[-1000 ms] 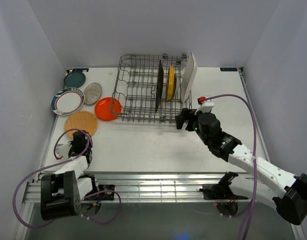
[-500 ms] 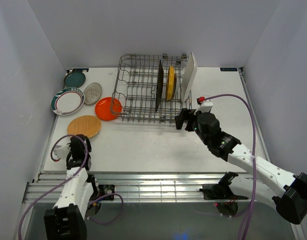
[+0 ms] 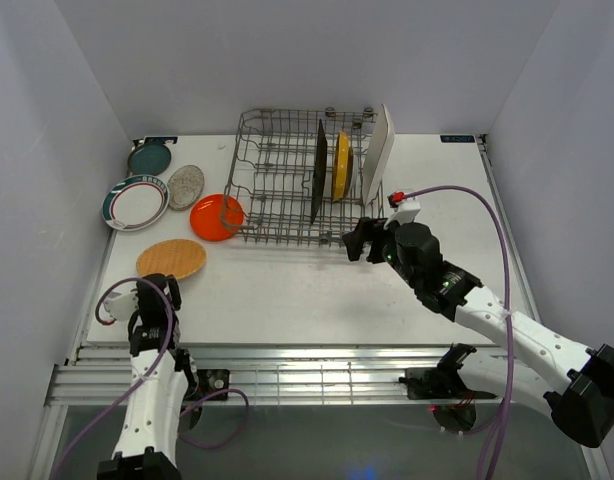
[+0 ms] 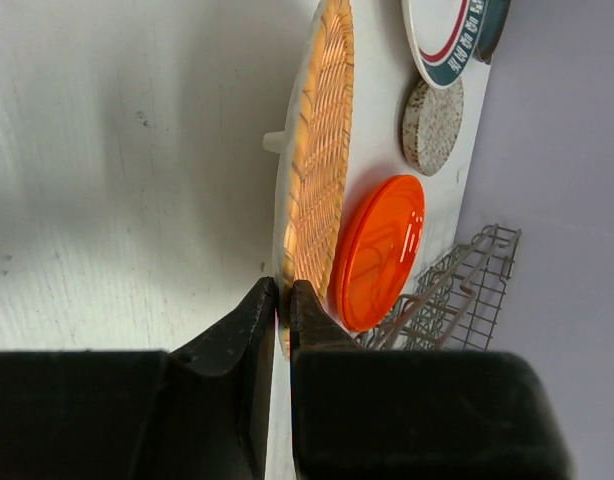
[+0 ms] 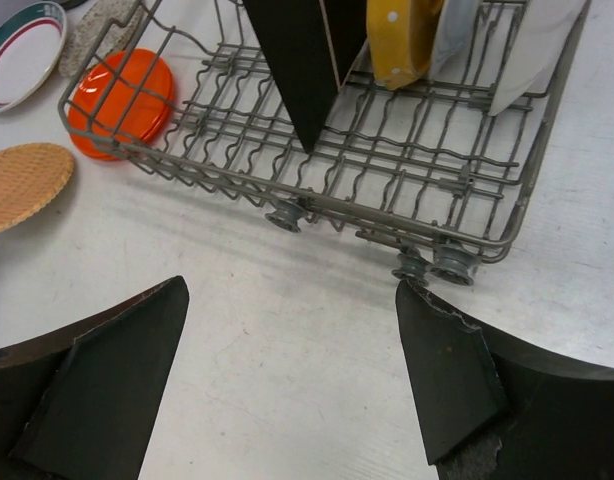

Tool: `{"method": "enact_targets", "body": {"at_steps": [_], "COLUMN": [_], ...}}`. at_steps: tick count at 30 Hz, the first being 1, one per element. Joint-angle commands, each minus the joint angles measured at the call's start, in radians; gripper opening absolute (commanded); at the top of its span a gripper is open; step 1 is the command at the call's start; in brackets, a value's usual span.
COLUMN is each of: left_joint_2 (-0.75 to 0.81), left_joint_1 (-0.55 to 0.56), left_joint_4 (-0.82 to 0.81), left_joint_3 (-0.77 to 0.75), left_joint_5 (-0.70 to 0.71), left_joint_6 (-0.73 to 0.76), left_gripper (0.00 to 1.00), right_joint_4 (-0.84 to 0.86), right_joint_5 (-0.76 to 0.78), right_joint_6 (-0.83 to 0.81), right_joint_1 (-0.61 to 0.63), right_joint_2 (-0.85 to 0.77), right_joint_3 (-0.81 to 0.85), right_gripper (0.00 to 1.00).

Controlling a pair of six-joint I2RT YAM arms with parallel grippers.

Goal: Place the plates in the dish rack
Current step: Pick up the plate from the dish rack, then insert the plate into the dish rack.

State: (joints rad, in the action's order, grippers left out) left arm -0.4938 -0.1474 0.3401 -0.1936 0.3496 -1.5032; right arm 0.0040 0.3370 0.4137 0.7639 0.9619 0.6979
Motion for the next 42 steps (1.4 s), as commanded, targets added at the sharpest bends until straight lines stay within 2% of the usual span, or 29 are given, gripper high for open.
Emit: {"method": "enact_targets", "body": {"at_steps": [1, 5, 13, 21, 27, 36, 42], "left_joint_2": [0.052, 0.073, 0.133, 0.222, 0.254, 0.336, 0.328], "left_joint_1": [-0.001, -0.001, -0.001, -0.001, -0.001, -0.001, -0.001], "left_joint_4": [0.020, 0.043, 0.166, 0.183, 0.094, -0.087, -0.200], "left_joint_3": [-0.066, -0.108, -0.211, -0.277, -0.251, -0.161, -0.090], "left_joint_5": [-0.026, -0.050, -0.020, -0.032, -0.208, -0.458, -0.587], "left_joint_6": [0.020, 0.047, 0.074, 0.138, 0.147, 0.107, 0.074], "left_gripper": [0.00, 0.00, 0.00, 0.00, 0.00, 0.00, 0.00], "right_joint_4": [0.068, 0.142, 0.177, 0.240, 0.280, 0.321, 0.350], "right_joint_5": [-0.093, -0.235, -0.328, -0.552, -0.664, -0.705, -0.711], "right_joint_6": [-0.015, -0.038, -0.046, -0.036, -0.004, 0.028, 0.059], "right_joint_1": [0.002, 0.002, 0.002, 0.000, -0.006, -0.009, -0.009], "right_joint_2": [0.005, -0.011, -0.003, 0.044, 0.087, 0.066, 0.052], "right_joint_3": [0.045, 0.022, 0.015, 0.021, 0.023, 0.005, -0.009], "right_gripper": [0.90, 0.90, 0.90, 0.90, 0.90, 0.91, 0.92]}}
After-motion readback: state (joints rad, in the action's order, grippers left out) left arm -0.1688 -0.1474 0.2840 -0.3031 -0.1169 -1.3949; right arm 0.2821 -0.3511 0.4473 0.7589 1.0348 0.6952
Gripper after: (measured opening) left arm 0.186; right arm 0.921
